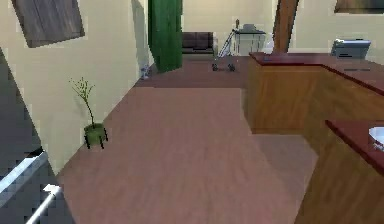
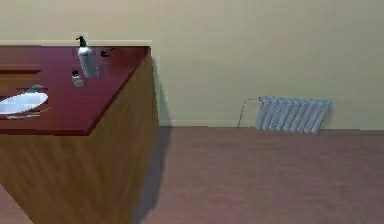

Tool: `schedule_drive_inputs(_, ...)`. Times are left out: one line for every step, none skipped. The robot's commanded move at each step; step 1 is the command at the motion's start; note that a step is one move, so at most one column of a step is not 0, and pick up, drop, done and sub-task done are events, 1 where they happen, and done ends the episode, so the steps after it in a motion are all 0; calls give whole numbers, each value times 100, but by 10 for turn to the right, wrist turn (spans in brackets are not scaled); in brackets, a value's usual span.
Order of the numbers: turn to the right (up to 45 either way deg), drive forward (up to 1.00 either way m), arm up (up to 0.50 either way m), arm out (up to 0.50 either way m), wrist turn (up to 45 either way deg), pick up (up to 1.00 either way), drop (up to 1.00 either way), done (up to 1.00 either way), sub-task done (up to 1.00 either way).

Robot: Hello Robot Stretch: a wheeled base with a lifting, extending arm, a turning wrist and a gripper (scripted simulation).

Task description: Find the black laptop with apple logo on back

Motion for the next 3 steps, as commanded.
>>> schedule_drive_inputs(0,100,0,0,0,0,0,0,0)
schedule_drive_inputs(0,100,0,0,0,0,0,0,0)
schedule_drive_inputs(0,100,0,0,0,0,0,0,0)
